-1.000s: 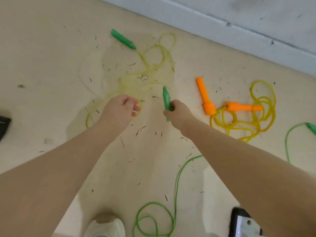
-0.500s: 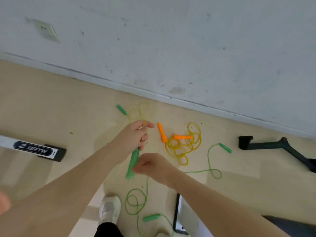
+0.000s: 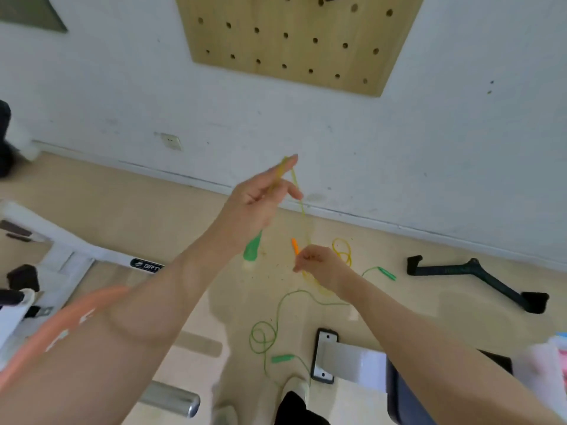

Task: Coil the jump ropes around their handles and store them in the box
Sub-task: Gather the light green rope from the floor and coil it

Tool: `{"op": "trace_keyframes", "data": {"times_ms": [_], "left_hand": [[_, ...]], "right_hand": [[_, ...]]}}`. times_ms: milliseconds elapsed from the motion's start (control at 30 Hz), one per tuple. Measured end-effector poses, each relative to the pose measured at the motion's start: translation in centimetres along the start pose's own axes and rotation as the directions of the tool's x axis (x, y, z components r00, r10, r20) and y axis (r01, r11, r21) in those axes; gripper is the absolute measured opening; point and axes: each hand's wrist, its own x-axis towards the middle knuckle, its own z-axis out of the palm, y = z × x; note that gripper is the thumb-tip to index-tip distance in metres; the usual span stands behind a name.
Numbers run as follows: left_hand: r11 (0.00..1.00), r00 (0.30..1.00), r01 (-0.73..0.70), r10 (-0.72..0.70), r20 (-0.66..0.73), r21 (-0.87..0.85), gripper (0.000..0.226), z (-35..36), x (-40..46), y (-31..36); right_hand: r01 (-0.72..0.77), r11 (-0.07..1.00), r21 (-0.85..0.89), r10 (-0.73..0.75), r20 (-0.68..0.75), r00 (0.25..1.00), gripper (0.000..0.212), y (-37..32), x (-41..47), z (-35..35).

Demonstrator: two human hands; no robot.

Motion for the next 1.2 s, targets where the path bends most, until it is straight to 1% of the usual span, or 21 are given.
{"op": "trace_keyframes", "data": {"times_ms": [67, 100, 167, 267, 333, 433, 533, 567, 600, 633, 700, 767, 800, 867, 933, 967, 1000, 1033, 1067, 1133, 1200], "left_hand": [[1.0, 0.988, 0.011, -0.011, -0.155, -0.004, 0.052, -1.2, -0.5, 0.6], [0.998, 0.982, 0.045, -0.037, -0.185, 0.042, 0.059, -1.6, -1.0, 0.8], [0.971, 0.977, 0.173, -0.148, -0.153, 0.166, 0.062, -2.0, -2.6, 0.2], [0.907, 0.933, 0.353, -0.36, -0.012, 0.231, 0.058, -1.4, -6.4, -1.4], [0.926, 0.913, 0.326, -0.361, 0.188, 0.191, 0.063, -1.0, -8.6, -2.3], [0.909, 0.817, 0.289, -0.398, 0.418, 0.3, 0.055, -0.4, -11.1, -2.7], [0.829, 0.739, 0.218, -0.485, 0.467, 0.515, 0.02, -0.9, -13.7, -3.5], [0.81, 0.726, 0.208, -0.503, 0.468, 0.548, 0.016, -1.4, -14.4, -3.8], [0.801, 0.73, 0.216, -0.512, 0.453, 0.558, 0.024, -1.8, -15.0, -3.7], [0.807, 0.747, 0.248, -0.512, 0.425, 0.536, 0.031, -2.2, -15.4, -3.5], [0.867, 0.807, 0.37, -0.478, 0.347, 0.334, 0.036, -2.7, -15.7, -2.1], [0.897, 0.851, 0.442, -0.424, 0.309, 0.012, 0.036, -3.0, -15.1, -0.2], [0.881, 0.862, 0.45, -0.384, 0.331, -0.148, 0.035, -3.2, -14.8, 0.9], [0.822, 0.875, 0.445, -0.314, 0.369, -0.355, 0.032, -3.7, -14.0, 2.5], [0.806, 0.894, 0.426, -0.306, 0.327, -0.41, 0.033, -4.4, -13.3, 3.8], [0.82, 0.91, 0.401, -0.306, 0.279, -0.408, 0.034, -4.8, -13.0, 4.0], [0.832, 0.926, 0.373, -0.305, 0.223, -0.41, 0.035, -5.3, -12.7, 4.1], [0.839, 0.939, 0.345, -0.306, 0.16, -0.421, 0.035, -5.8, -12.5, 4.0], [0.842, 0.946, 0.318, -0.309, 0.094, -0.435, 0.035, -6.3, -12.3, 3.7], [0.878, 0.944, 0.284, -0.327, -0.048, -0.385, 0.033, -7.1, -12.3, 2.3], [0.915, 0.916, 0.339, -0.374, -0.144, -0.219, 0.023, -7.5, -12.9, 0.3]], "right_hand": [[-0.111, 0.993, -0.032, 0.11, -0.034, 0.993, 0.023, 0.8, -1.7, -0.6], [-0.14, 0.99, 0.016, 0.141, -0.052, 0.989, 0.025, 1.0, -2.6, -0.9], [-0.155, 0.942, 0.299, 0.175, -0.042, 0.984, 0.026, 0.5, -4.3, -0.7], [-0.133, 0.698, 0.704, 0.171, 0.016, 0.985, 0.023, -3.4, -6.6, 0.5], [-0.143, 0.523, 0.84, 0.126, 0.09, 0.988, 0.025, -6.6, -7.9, 1.4], [-0.148, 0.226, 0.963, 0.016, 0.148, 0.989, 0.03, -10.2, -9.5, 2.2], [-0.122, 0.005, 0.993, -0.038, 0.122, 0.992, 0.032, -12.6, -11.2, 2.4], [-0.1, -0.052, 0.994, -0.027, 0.099, 0.995, 0.033, -13.2, -11.6, 2.6], [-0.058, -0.085, 0.995, -0.005, 0.057, 0.998, 0.033, -13.5, -12.0, 2.9], [0.008, -0.048, 0.999, 0.022, -0.007, 1.0, 0.034, -13.5, -12.3, 3.4], [0.104, 0.262, 0.959, 0.066, -0.125, 0.99, 0.045, -12.2, -12.6, 4.8], [0.085, 0.56, 0.824, 0.019, -0.115, 0.993, 0.063, -10.0, -12.9, 7.3], [0.093, 0.638, 0.765, -0.058, -0.074, 0.996, 0.069, -8.8, -13.2, 8.7], [0.098, 0.671, 0.735, -0.202, 0.053, 0.978, 0.078, -6.8, -13.8, 11.0], [0.077, 0.724, 0.686, -0.22, 0.123, 0.968, 0.077, -5.2, -14.5, 12.5], [0.097, 0.831, 0.548, -0.178, 0.098, 0.979, 0.064, -4.4, -14.7, 13.0], [0.112, 0.941, 0.319, -0.136, 0.052, 0.989, 0.046, -3.3, -14.9, 13.1], [0.092, 0.994, 0.065, -0.093, 0.011, 0.996, 0.027, -2.1, -15.0, 13.1], [0.034, 0.995, -0.095, -0.037, -0.026, 0.999, 0.013, -0.9, -15.1, 13.1], [-0.093, 0.992, -0.085, 0.077, -0.171, 0.982, 0.023, 0.8, -15.5, 13.2], [-0.096, 0.961, 0.258, 0.167, -0.267, 0.949, 0.027, 0.7, -15.9, 13.1]]}}
